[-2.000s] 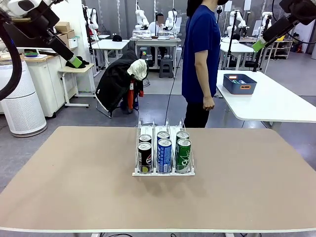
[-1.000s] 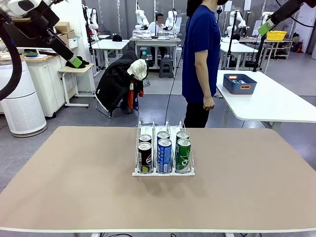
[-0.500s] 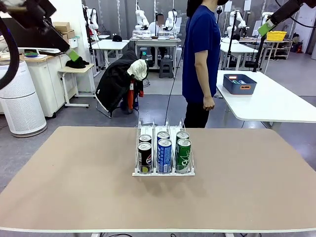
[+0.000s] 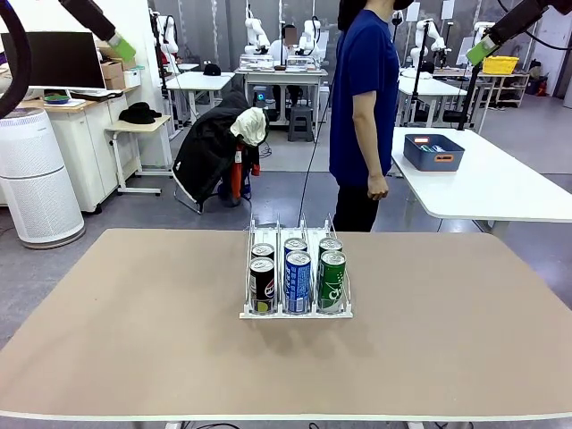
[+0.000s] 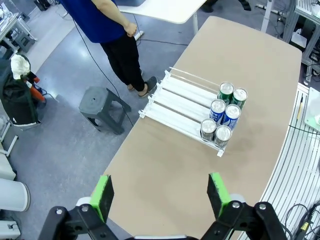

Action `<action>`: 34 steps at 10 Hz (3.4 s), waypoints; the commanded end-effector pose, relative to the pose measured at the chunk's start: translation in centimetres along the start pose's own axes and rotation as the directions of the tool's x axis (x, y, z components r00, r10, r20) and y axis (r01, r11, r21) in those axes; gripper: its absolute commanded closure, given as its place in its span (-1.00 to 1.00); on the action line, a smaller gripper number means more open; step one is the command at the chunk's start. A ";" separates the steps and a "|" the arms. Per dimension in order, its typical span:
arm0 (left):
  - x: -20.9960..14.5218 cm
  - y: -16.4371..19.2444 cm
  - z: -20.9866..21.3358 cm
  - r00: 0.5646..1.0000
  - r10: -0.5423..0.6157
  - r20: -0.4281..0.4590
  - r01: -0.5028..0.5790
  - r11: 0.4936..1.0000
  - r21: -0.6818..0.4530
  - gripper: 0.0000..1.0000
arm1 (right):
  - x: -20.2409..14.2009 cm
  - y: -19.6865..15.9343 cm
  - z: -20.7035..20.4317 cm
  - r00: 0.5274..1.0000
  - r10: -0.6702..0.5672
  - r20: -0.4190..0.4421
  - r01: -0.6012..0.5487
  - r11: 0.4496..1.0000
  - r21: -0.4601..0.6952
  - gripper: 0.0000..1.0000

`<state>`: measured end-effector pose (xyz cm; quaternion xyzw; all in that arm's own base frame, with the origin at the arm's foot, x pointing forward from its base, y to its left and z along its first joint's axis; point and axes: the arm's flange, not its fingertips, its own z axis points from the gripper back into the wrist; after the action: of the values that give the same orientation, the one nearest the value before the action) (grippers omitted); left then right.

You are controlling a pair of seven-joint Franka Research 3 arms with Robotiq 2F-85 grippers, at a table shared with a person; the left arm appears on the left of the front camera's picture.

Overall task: Fill the beverage cans into the dispenser.
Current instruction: Pick up the Pepsi coke handed by the human.

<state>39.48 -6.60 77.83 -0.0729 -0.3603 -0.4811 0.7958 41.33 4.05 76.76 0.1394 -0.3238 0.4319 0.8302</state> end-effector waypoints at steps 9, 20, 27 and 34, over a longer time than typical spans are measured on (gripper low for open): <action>1.0 0.6 -0.1 0.999 -0.025 0.046 0.024 1.000 0.008 -1.00 | 0.0 0.1 -0.1 1.000 -0.007 -0.009 0.007 1.000 -0.002 -1.00; 1.9 -0.2 -1.9 0.999 0.036 0.023 -0.036 0.999 -0.016 -1.00 | 0.0 0.1 -0.1 1.000 -0.007 -0.009 0.007 1.000 -0.002 -1.00; 1.9 -0.2 -1.9 0.999 0.036 0.023 -0.036 0.999 -0.016 -1.00 | 0.0 0.1 -0.1 1.000 -0.007 -0.009 0.007 1.000 -0.002 -1.00; 1.9 -0.2 -1.9 0.999 0.036 0.023 -0.036 0.999 -0.016 -1.00 | 0.0 0.1 -0.1 1.000 -0.007 -0.009 0.007 1.000 -0.002 -1.00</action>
<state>40.83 -9.08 77.77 -0.0915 -0.3605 -0.4707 0.8001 41.33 4.05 76.76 0.1394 -0.3238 0.4318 0.8302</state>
